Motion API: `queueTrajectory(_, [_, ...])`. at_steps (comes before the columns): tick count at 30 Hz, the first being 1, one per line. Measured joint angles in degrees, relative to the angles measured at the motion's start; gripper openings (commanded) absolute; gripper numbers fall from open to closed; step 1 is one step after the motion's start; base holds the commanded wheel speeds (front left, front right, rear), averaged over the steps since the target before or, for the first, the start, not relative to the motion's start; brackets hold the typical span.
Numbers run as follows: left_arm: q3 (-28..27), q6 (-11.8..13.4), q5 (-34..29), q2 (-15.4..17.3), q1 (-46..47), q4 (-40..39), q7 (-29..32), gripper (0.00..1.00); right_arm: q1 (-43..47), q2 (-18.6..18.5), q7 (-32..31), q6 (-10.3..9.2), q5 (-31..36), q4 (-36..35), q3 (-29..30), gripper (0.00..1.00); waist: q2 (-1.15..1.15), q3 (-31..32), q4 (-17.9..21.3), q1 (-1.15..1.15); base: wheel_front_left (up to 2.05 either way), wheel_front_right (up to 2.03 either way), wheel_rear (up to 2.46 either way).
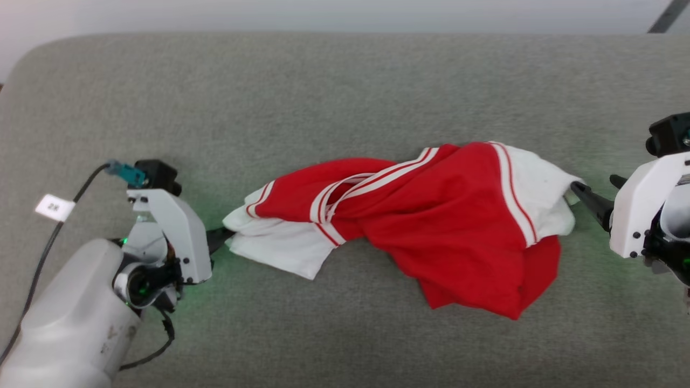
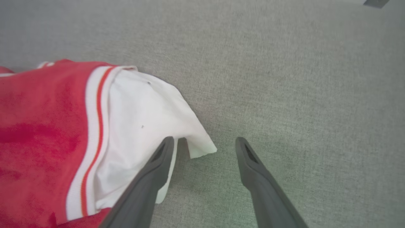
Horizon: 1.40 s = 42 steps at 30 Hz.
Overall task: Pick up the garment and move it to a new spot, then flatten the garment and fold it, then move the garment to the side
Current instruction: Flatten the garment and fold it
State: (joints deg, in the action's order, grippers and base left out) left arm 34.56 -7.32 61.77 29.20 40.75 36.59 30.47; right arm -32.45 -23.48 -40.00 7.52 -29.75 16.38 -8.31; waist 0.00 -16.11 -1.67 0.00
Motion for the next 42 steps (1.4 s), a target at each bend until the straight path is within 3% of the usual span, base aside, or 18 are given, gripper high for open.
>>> queueTrajectory(13, [3.53,-0.27,2.46,-0.47,3.85,-1.1,-1.27,0.0,-8.59,-1.86,-4.01,-0.05,-4.12,11.92,-6.3,1.0,0.0,-4.25,-3.24,0.0,0.0,0.0,0.0])
queueTrajectory(14, [3.74,-0.32,2.71,-0.46,4.11,-0.99,-1.27,0.0,-9.42,-2.16,-4.39,-0.04,-4.24,12.69,-7.0,0.76,0.0,-4.48,-3.36,0.0,0.0,0.0,0.0])
queueTrajectory(15, [4.0,-0.32,2.87,-0.47,4.46,-0.88,-1.27,0.0,-10.19,-2.45,-4.78,-0.04,-4.34,13.3,-7.81,0.0,0.0,-4.69,-3.45,0.0,0.0,0.0,0.0])
queueTrajectory(24, [5.49,-0.26,4.38,0.32,8.39,0.87,0.32,0.0,-15.04,-2.7,-5.13,-0.05,-8.78,17.05,-11.63,0.0,0.0,-3.93,-3.2,0.0,0.0,0.0,0.0])
queueTrajectory(32, [6.17,-0.16,4.32,3.22,16.37,-1.42,4.65,0.0,-19.48,-3.82,-6.57,-0.05,-17.83,13.68,-14.67,0.0,0.0,0.18,-2.74,0.0,0.0,0.0,0.0])
queueTrajectory(37, [6.33,-0.16,2.33,4.19,21.97,-2.1,5.83,0.0,-23.76,-5.66,-2.1,-0.05,-18.59,12.33,-16.94,0.0,0.0,3.56,-2.46,0.0,0.0,0.0,0.0])
queueTrajectory(42, [6.41,-0.16,-0.52,4.74,26.98,-2.09,4.02,0.0,-28.25,-6.75,6.53,-0.04,-17.97,13.33,-18.87,0.0,0.0,7.05,-2.13,0.0,0.0,0.0,0.0])
